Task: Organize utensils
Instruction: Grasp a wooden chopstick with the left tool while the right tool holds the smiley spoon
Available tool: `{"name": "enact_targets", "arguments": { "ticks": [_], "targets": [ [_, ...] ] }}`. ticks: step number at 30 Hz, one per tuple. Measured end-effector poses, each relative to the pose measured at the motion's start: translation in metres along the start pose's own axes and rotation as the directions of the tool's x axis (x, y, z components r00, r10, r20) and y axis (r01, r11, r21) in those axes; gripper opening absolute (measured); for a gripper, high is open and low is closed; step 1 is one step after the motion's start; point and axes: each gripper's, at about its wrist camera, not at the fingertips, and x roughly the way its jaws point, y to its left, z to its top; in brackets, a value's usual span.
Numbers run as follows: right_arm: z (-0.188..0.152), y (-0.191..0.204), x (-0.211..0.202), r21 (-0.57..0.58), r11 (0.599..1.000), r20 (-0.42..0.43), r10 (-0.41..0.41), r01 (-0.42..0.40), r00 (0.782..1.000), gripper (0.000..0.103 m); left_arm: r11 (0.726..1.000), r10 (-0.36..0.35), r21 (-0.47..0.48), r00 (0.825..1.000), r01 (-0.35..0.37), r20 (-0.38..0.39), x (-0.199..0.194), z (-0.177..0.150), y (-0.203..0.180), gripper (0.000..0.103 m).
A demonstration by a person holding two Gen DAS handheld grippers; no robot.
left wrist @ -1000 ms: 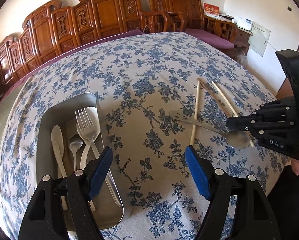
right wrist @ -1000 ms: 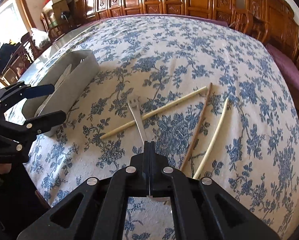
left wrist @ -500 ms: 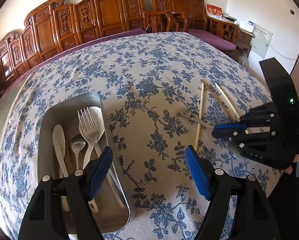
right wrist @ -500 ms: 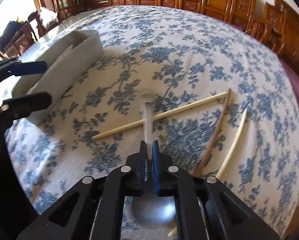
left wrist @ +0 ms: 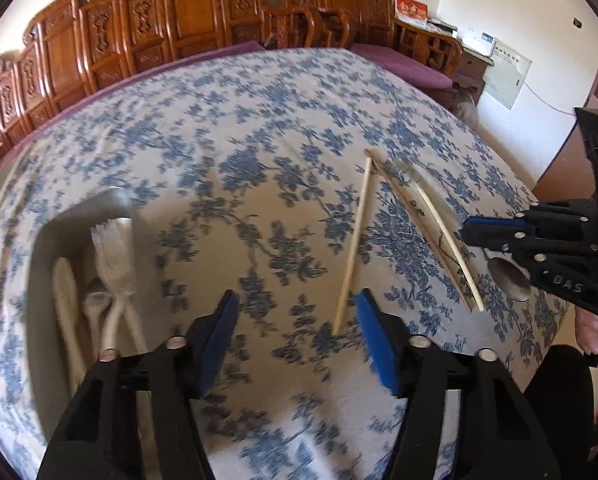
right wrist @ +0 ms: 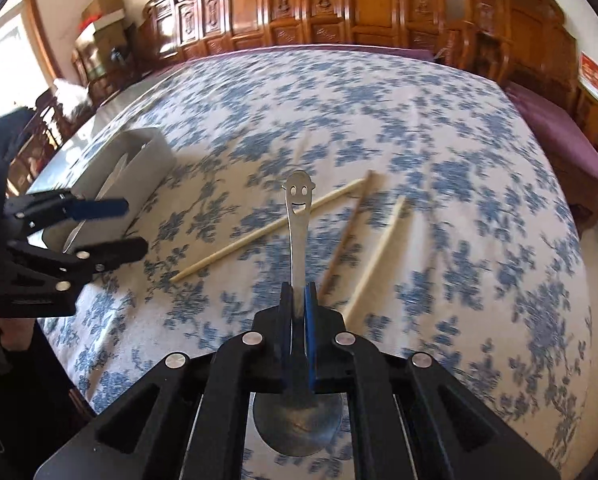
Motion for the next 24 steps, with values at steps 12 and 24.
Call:
{"name": "enact_targets", "arguments": {
  "ticks": [12,24],
  "targets": [
    [-0.006,-0.035,-0.002,0.07,0.997,0.008,-0.015,0.015,1.0,0.007,0.999,-0.031,0.041,0.996,0.034,-0.083,0.061,0.034,-0.035,0.025],
    [-0.007,-0.035,0.001,0.078,0.997,0.003,0.001,-0.001,1.0,0.008,0.997,0.012,0.072,0.996,-0.006,-0.089,0.075,0.044,-0.044,0.004]
  ]
}}
